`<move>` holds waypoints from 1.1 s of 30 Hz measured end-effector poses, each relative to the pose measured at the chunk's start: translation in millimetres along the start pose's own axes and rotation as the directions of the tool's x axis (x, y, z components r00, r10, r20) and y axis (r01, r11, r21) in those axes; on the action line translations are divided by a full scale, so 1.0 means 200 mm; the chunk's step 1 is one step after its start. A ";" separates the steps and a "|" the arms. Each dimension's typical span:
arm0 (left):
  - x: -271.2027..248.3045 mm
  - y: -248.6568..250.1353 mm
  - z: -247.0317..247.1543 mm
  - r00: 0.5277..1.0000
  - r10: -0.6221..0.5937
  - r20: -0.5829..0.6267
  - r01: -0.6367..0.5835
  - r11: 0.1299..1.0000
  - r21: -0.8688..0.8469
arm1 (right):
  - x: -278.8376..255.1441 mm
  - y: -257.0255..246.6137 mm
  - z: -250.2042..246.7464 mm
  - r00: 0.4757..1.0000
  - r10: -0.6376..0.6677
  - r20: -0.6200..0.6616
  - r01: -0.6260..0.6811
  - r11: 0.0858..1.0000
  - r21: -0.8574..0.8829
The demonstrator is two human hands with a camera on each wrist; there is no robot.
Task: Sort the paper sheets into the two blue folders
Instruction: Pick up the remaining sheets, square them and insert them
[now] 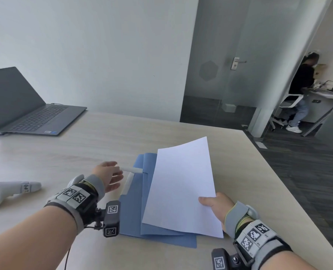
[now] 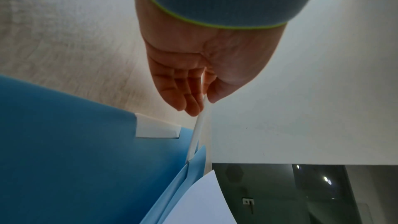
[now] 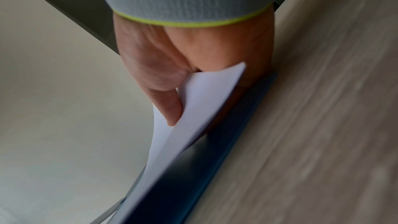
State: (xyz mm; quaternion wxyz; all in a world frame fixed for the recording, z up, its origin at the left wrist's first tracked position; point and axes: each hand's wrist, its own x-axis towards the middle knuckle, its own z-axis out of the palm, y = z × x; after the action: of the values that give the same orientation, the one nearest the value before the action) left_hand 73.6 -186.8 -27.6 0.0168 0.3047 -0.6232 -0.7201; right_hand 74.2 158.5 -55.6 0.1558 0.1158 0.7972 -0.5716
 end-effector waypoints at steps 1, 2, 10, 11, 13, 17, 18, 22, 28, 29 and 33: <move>-0.01 0.00 0.00 1.000 0.012 -0.001 -0.012 0.999 -0.031 | 0.00 0.01 0.00 1.000 0.001 -0.006 -0.001 1.000 0.011; -0.02 0.01 0.01 0.999 0.033 0.004 -0.033 0.999 -0.033 | 0.00 0.01 0.00 1.000 0.002 -0.012 -0.001 1.000 0.024; -0.24 -0.08 0.16 0.873 0.396 0.286 -0.475 0.551 0.687 | 0.00 -0.01 -0.06 0.996 0.064 -0.055 -0.046 0.959 0.281; -0.27 -0.10 0.19 0.860 0.367 0.353 -0.502 0.491 0.712 | 0.01 -0.01 -0.08 0.993 0.072 -0.089 -0.040 0.946 0.322; -0.31 -0.13 0.24 0.853 0.267 0.448 -0.521 0.422 0.742 | 0.01 -0.01 -0.13 0.980 0.091 -0.176 -0.012 0.912 0.409; -0.36 -0.20 0.36 0.826 0.086 0.557 -0.560 0.231 0.795 | -0.02 -0.02 -0.24 0.950 0.157 -0.270 -0.003 0.869 0.494; -0.36 -0.23 0.38 0.817 0.051 0.574 -0.575 0.157 0.803 | -0.03 -0.03 -0.25 0.948 0.168 -0.269 -0.008 0.860 0.510; -0.35 -0.28 0.40 0.801 -0.055 0.596 -0.599 -0.076 0.797 | -0.04 -0.02 -0.27 0.941 0.196 -0.275 -0.012 0.832 0.554; -0.38 -0.22 0.42 0.808 -0.010 0.590 -0.586 -0.123 0.801 | 0.00 0.00 -0.32 0.909 0.250 -0.333 0.014 0.781 0.625; -0.37 -0.21 0.41 0.813 0.017 0.583 -0.577 -0.116 0.808 | 0.03 0.02 -0.35 0.906 0.226 -0.358 0.062 0.767 0.639; -0.36 -0.14 0.38 0.831 0.146 0.538 -0.533 -0.073 0.843 | -0.04 -0.02 -0.42 0.879 0.267 -0.395 0.053 0.769 0.637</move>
State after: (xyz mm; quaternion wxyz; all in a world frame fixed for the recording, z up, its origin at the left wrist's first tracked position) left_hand 106.7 -83.4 -20.9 -0.1024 -0.0457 -0.9896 -0.0905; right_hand 69.7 236.2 -24.7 -0.0539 0.3408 0.5645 -0.7499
